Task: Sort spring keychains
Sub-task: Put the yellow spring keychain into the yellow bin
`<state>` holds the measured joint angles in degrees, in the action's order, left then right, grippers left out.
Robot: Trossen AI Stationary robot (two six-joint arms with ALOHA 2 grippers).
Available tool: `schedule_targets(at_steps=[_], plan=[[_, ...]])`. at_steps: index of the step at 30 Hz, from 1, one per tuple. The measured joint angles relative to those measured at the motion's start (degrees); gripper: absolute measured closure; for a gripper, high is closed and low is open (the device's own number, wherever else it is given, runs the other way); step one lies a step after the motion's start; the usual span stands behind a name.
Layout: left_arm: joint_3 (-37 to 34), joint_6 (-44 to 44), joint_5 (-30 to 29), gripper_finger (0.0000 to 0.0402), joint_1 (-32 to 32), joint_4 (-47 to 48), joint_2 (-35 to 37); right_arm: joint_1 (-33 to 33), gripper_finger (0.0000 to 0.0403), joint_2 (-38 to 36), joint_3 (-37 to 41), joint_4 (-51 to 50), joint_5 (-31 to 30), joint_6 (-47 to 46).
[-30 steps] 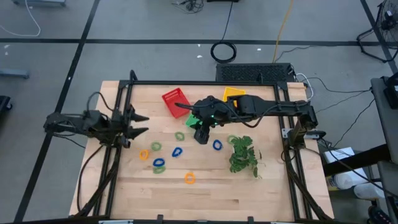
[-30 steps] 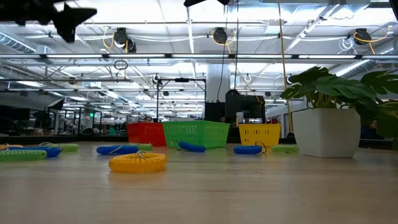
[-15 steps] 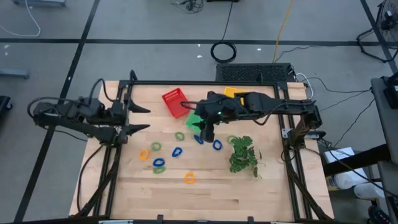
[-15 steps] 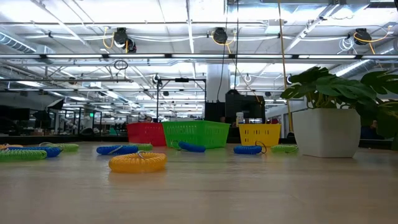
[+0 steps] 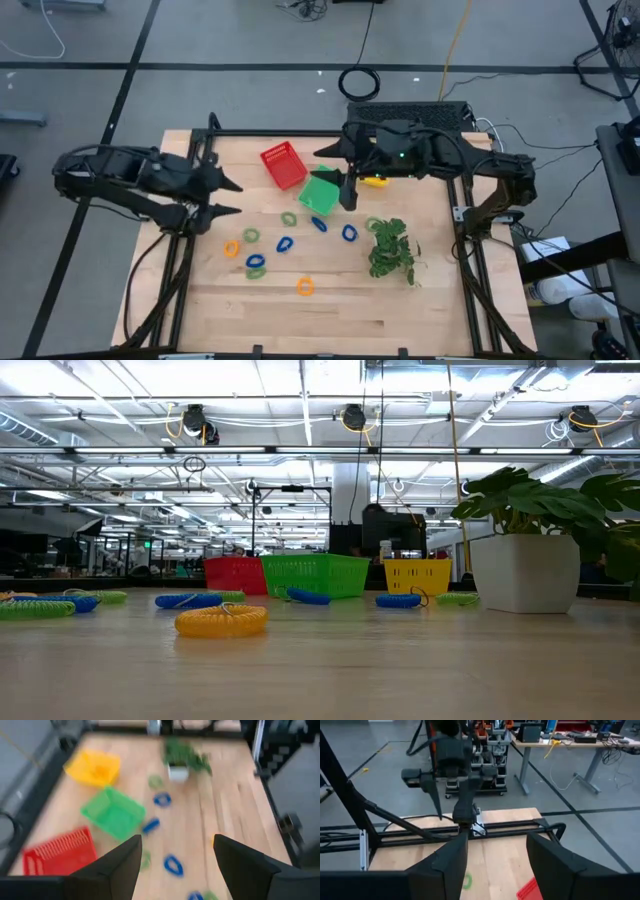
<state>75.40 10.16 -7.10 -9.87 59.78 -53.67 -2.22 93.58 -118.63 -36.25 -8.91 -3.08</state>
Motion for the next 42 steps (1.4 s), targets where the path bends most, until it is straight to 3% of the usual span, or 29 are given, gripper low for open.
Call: schedule_targets(at_steps=[7,17,26,42], plan=[[3.34,4.70,5.60,0.0150,0.00,14.88,-7.47,0.03,0.0211,-0.39,0.11,0.70,0.00,2.45],[2.97,5.61,6.61,0.0147,-0.05,30.17,-13.17,0.03,0.0211,-0.33,0.11,0.40,-0.01,5.20],[-8.38,3.84,4.66,0.0146,-2.36,28.06,-13.18,0.03,0.0211,-0.33,0.11,0.43,-0.02,7.21],[-31.64,6.79,5.01,0.0146,-8.06,5.29,-13.18,0.03,0.0211,-0.61,0.13,0.66,-0.06,7.22]])
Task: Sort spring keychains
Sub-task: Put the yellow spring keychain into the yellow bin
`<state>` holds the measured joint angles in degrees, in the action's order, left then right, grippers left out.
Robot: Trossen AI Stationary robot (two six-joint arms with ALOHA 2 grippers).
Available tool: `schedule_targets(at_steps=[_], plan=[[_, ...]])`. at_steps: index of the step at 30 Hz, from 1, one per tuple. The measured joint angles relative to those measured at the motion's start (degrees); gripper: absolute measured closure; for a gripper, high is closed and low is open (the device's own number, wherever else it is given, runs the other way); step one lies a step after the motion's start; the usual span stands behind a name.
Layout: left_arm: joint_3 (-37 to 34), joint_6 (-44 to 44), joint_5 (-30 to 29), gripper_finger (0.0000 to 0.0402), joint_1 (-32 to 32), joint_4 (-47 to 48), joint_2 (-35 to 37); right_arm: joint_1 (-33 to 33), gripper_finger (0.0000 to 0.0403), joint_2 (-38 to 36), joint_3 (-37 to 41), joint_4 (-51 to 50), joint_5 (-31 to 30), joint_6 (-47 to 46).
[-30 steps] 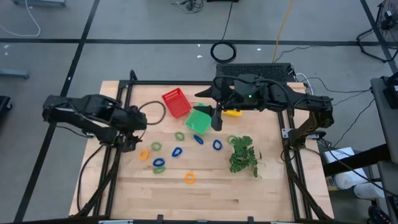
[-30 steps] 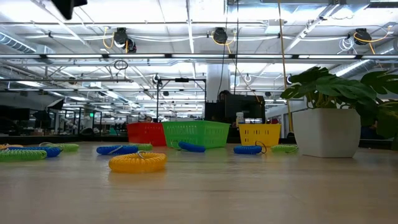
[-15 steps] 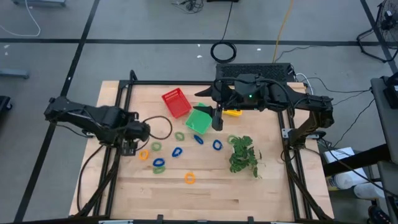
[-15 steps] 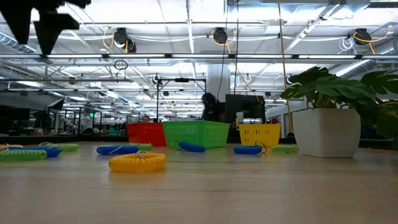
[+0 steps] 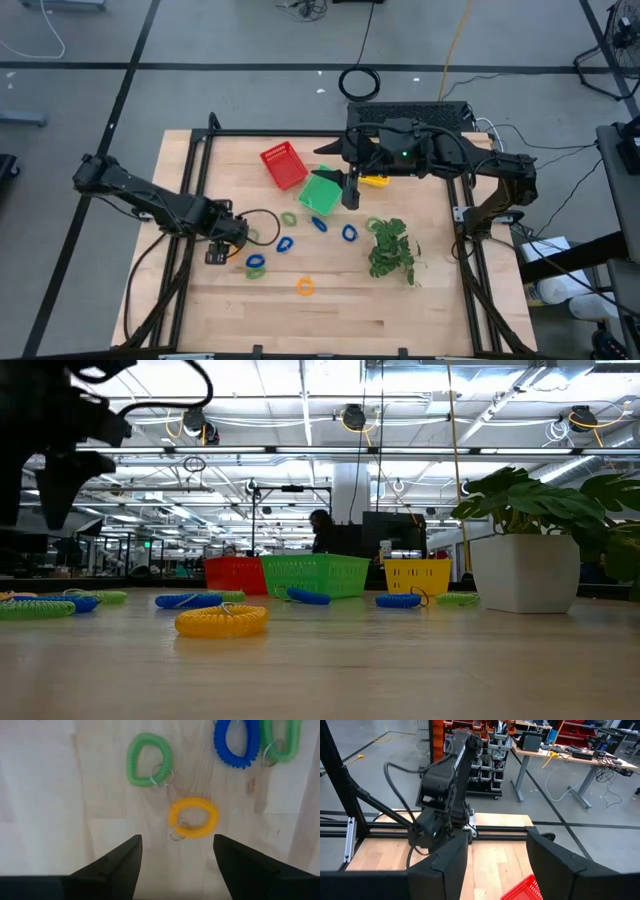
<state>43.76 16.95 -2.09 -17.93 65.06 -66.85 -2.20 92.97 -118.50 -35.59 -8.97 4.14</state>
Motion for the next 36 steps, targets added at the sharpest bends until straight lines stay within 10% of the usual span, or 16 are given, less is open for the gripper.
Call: schedule_targets(at_steps=[36], plan=[[-12.45,18.04,-3.93,0.0147,-1.32,-15.13,0.00,0.02,0.0211,0.00,0.00,0.20,-0.24,1.49]])
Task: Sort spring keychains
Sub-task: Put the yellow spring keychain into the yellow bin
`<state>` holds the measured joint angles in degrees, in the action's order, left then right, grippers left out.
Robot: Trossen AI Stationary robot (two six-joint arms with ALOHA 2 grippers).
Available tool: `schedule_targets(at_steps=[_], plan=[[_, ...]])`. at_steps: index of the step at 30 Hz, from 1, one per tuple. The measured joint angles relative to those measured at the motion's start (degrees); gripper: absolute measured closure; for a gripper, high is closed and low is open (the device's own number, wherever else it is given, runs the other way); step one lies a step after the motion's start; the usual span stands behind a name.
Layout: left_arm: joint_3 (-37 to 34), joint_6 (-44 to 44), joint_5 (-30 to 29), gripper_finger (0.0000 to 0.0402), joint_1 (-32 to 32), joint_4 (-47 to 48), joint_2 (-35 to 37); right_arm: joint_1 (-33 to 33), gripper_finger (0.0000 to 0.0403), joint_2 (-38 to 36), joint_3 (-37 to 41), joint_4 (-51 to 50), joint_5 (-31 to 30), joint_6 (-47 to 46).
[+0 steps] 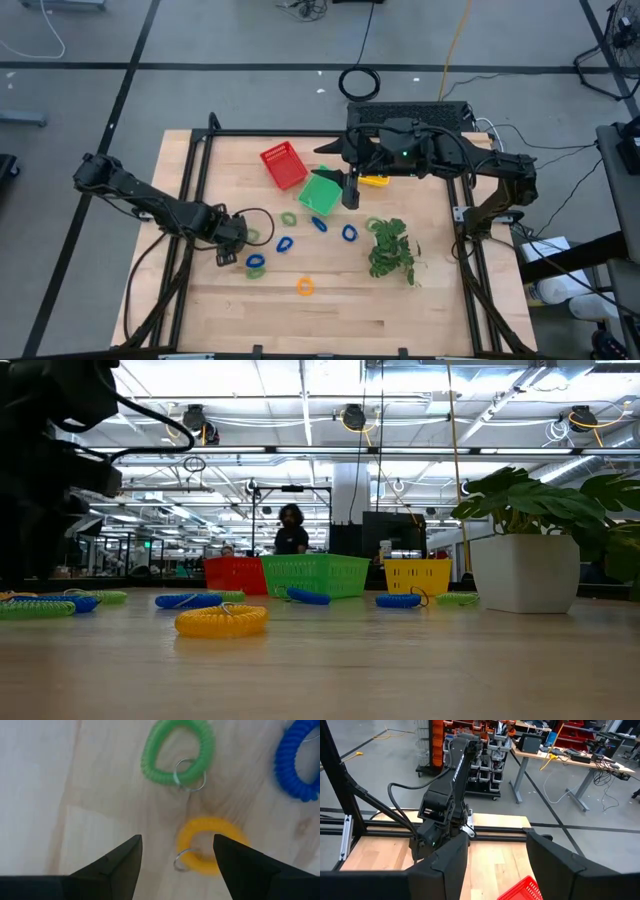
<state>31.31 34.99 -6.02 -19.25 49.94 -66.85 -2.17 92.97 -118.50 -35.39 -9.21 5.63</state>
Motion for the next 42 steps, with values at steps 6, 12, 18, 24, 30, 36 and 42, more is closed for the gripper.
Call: schedule_targets(at_steps=[6,12,18,24,30,36,42], plan=[[-3.33,0.93,0.15,0.0147,0.00,-5.65,0.13,0.00,0.0211,0.00,0.00,0.01,0.00,0.02],[-5.32,0.27,0.49,0.0147,-0.02,-7.83,0.11,0.00,0.0211,0.00,0.00,0.04,0.01,0.02],[-6.05,-2.76,1.08,0.0187,-0.04,-10.26,0.11,0.00,0.0211,0.00,0.00,0.49,0.02,0.02],[-6.26,-3.74,1.92,0.0304,-0.07,-11.47,0.09,0.00,0.0211,0.00,0.00,0.55,0.00,0.65],[-6.33,-3.11,2.38,0.0386,-0.02,-12.26,0.07,-0.01,0.0211,0.00,0.00,0.95,0.00,1.53],[-6.31,-1.60,2.60,0.0391,-0.02,-12.87,0.06,0.00,0.0211,0.00,0.00,0.93,0.00,1.53],[-3.32,-0.78,2.18,0.0394,-0.02,-13.62,-0.18,-0.01,0.0211,-1.64,-0.02,0.35,-0.30,1.53]])
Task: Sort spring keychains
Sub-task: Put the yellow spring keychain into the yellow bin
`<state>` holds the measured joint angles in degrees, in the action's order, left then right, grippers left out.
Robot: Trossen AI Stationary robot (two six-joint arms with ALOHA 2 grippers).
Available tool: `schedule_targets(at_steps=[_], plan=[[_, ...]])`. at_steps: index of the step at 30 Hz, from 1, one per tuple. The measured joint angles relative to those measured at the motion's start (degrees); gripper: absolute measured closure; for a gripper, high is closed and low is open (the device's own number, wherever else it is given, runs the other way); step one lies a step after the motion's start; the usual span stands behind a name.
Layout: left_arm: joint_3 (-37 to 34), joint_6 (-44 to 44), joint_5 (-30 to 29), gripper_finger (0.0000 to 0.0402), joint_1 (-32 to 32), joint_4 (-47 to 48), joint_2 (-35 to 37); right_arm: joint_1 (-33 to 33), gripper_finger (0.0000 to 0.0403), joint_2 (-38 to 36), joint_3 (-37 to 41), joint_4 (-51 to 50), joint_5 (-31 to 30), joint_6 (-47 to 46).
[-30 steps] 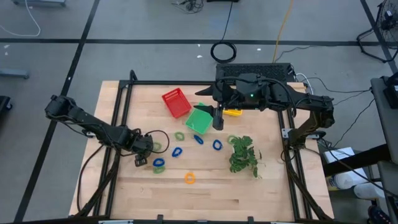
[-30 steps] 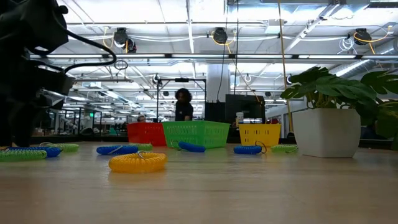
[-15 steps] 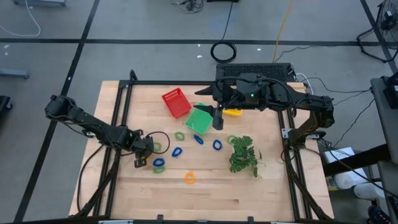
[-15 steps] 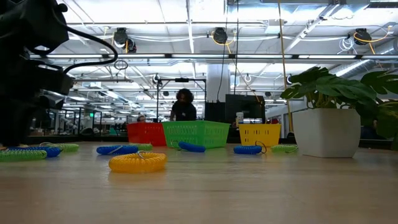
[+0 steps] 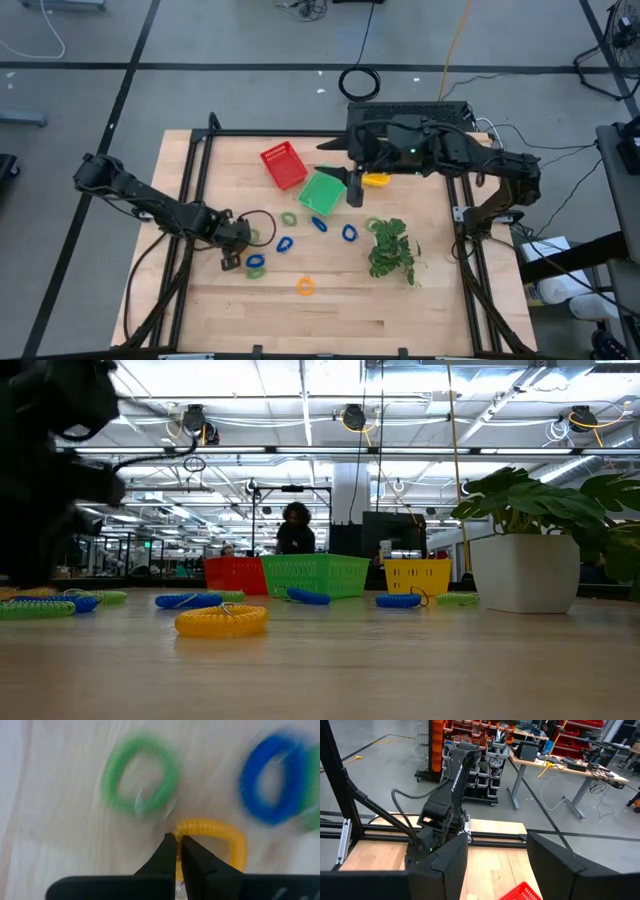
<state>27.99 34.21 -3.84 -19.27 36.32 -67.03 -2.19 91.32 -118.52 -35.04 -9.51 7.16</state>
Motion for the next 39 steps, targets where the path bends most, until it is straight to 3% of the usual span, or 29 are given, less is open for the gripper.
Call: schedule_targets(at_steps=[8,22,31,39], plan=[[5.95,-3.62,-1.93,0.0394,0.00,-0.04,0.25,-0.01,0.0211,-3.86,0.00,-0.49,-4.15,0.01],[21.26,-14.05,-9.20,0.0394,1.75,-0.55,0.78,-0.06,0.0211,-6.64,0.02,-4.49,-3.85,-3.30],[22.11,-18.92,-13.34,0.0394,6.25,-12.11,8.85,-2.08,0.0211,-6.60,0.02,-4.64,-3.74,-3.58],[22.14,-23.55,-13.44,0.0394,10.61,-26.12,13.95,-2.85,0.0211,-6.33,0.02,-4.57,-3.74,-4.98]])
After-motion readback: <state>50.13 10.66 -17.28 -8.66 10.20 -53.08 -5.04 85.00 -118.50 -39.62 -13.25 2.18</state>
